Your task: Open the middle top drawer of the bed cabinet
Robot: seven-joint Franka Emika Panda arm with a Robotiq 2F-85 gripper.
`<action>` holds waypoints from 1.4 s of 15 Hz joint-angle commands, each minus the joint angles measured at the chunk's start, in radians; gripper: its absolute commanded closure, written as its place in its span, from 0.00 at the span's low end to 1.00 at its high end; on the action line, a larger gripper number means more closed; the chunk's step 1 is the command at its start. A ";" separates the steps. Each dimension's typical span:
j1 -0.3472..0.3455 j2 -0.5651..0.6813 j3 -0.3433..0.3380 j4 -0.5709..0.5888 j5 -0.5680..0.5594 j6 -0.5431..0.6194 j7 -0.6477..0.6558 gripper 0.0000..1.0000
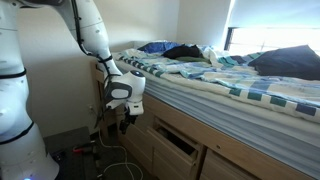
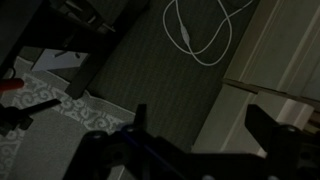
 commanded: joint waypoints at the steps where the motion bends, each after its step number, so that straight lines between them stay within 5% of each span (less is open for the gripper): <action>1: 0.015 0.104 -0.029 0.016 0.023 0.081 0.063 0.00; 7: -0.047 0.228 0.052 0.082 0.251 0.144 0.048 0.00; 13: -0.005 0.239 0.028 0.082 0.229 0.146 0.056 0.00; 18: -0.084 0.324 0.132 0.124 0.377 0.439 0.035 0.00; 21: -0.104 0.409 0.152 0.158 0.375 0.566 0.051 0.00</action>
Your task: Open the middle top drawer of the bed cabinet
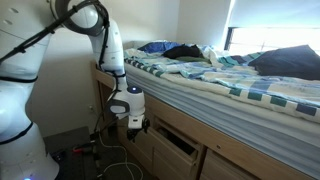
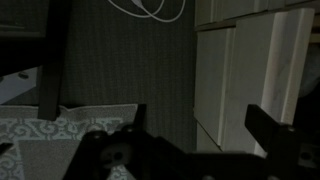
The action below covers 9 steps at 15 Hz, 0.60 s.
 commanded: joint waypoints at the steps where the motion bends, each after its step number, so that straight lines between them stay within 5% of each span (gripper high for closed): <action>1: -0.064 0.119 0.056 0.064 0.013 0.134 -0.001 0.00; 6: -0.156 0.208 0.124 0.100 -0.009 0.215 0.016 0.00; 9: -0.138 0.207 0.100 0.094 -0.004 0.185 0.003 0.00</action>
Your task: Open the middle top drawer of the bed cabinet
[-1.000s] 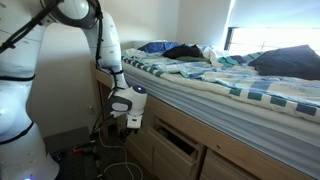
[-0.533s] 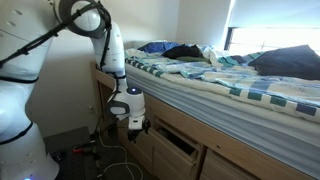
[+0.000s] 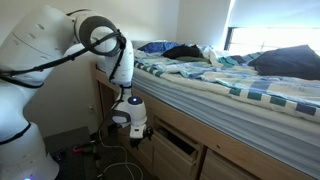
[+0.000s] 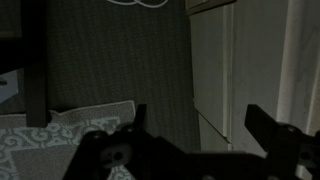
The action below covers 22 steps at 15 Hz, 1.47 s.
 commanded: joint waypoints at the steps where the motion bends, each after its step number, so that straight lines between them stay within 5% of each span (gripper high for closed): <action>1: -0.002 0.001 0.001 -0.001 0.000 0.000 0.000 0.00; 3: -0.002 0.001 0.004 -0.001 0.000 0.000 0.000 0.00; 11: 0.174 0.057 -0.089 0.129 0.004 -0.001 0.005 0.00; 19: 0.066 0.129 0.008 0.176 -0.017 0.148 0.042 0.00; 22: 0.103 0.131 -0.045 0.235 -0.022 0.099 0.084 0.00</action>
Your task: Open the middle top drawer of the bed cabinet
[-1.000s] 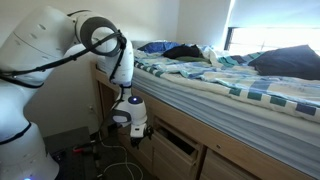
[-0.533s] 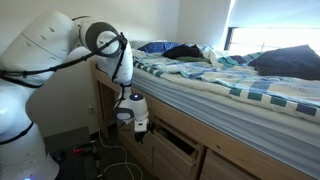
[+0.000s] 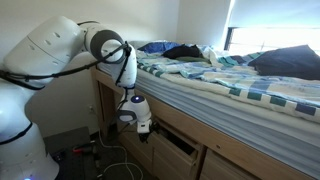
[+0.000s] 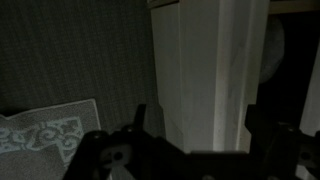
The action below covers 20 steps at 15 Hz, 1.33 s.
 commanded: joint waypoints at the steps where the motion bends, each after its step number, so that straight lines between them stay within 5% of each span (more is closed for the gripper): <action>1: 0.008 0.021 -0.018 0.067 -0.018 -0.001 0.066 0.00; 10: 0.013 0.110 -0.017 0.149 -0.013 -0.004 0.076 0.00; 13: 0.017 0.125 -0.016 0.165 -0.013 -0.004 0.071 0.34; 17: 0.032 0.134 -0.026 0.183 -0.007 -0.003 0.062 0.65; 18: 0.032 0.135 -0.026 0.187 -0.006 -0.004 0.062 0.60; 20: 0.031 0.130 -0.025 0.189 -0.004 -0.003 0.062 0.34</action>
